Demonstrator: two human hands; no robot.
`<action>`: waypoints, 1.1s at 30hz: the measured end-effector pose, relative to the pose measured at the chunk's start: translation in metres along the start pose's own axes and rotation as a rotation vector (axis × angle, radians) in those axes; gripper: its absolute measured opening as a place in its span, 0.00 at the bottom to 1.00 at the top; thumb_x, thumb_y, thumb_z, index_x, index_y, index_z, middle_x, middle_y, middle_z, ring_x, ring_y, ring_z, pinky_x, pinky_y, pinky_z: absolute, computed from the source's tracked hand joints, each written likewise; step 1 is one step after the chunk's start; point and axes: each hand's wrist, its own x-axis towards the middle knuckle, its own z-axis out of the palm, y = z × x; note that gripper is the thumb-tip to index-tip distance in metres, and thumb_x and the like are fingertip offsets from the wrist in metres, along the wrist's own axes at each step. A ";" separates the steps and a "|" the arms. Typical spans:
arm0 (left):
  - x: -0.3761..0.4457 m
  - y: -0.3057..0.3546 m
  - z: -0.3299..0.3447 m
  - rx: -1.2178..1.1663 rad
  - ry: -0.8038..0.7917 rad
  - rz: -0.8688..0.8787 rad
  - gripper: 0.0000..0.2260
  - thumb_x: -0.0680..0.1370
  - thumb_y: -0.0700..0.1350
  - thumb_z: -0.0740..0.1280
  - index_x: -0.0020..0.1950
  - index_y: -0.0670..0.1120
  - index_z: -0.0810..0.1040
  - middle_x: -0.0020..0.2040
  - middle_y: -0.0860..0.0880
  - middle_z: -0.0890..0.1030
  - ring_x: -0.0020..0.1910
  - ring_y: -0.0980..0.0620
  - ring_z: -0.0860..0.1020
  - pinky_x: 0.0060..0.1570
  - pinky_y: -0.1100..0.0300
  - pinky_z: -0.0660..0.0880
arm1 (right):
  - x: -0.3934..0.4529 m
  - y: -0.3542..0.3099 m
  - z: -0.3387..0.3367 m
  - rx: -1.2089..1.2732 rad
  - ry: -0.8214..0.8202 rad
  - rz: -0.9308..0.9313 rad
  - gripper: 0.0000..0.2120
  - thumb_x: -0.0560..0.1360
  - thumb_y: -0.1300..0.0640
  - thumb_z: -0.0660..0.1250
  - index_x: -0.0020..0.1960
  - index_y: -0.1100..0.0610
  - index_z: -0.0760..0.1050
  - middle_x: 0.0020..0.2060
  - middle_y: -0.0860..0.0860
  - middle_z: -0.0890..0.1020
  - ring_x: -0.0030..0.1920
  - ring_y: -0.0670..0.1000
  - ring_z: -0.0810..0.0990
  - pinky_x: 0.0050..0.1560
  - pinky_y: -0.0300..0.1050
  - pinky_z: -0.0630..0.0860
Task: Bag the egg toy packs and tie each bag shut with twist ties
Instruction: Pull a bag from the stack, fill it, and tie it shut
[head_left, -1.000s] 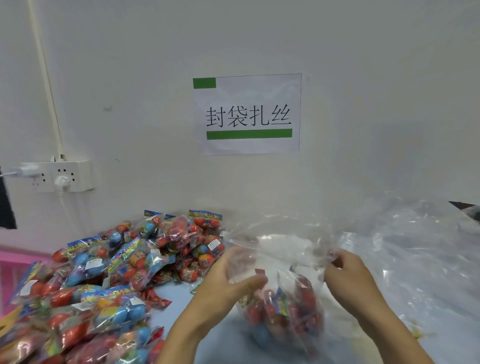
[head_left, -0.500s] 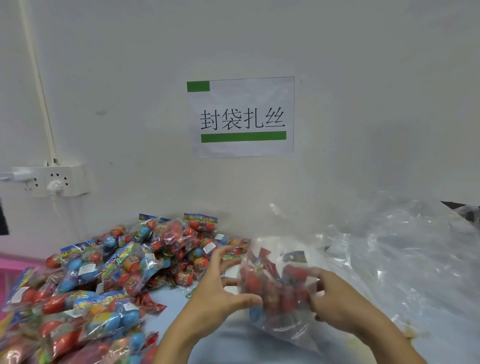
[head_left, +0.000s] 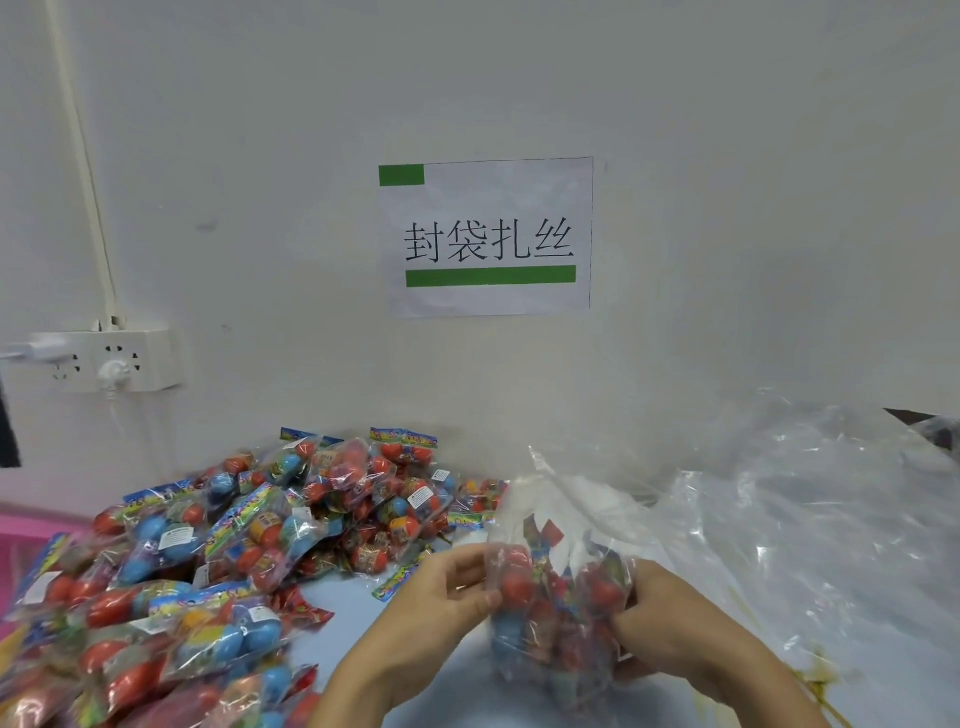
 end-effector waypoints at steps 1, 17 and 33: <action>0.000 0.000 0.000 0.002 -0.026 -0.011 0.15 0.79 0.38 0.70 0.65 0.46 0.79 0.60 0.52 0.84 0.62 0.55 0.80 0.62 0.60 0.76 | 0.001 0.001 0.001 -0.008 -0.002 0.008 0.16 0.75 0.67 0.61 0.59 0.55 0.77 0.48 0.58 0.86 0.46 0.57 0.87 0.45 0.53 0.85; 0.008 0.004 -0.008 0.030 0.096 0.047 0.11 0.76 0.50 0.71 0.59 0.57 0.79 0.57 0.59 0.81 0.57 0.59 0.79 0.51 0.65 0.75 | 0.003 -0.001 -0.004 0.025 0.256 -0.173 0.07 0.77 0.55 0.69 0.51 0.46 0.83 0.43 0.44 0.85 0.43 0.43 0.83 0.43 0.39 0.78; 0.009 0.012 -0.002 -0.068 0.424 0.346 0.03 0.78 0.44 0.71 0.45 0.49 0.84 0.45 0.48 0.86 0.47 0.50 0.83 0.45 0.62 0.78 | 0.010 -0.008 0.003 0.119 0.593 -0.324 0.11 0.76 0.64 0.69 0.38 0.53 0.82 0.34 0.45 0.84 0.36 0.43 0.81 0.36 0.32 0.74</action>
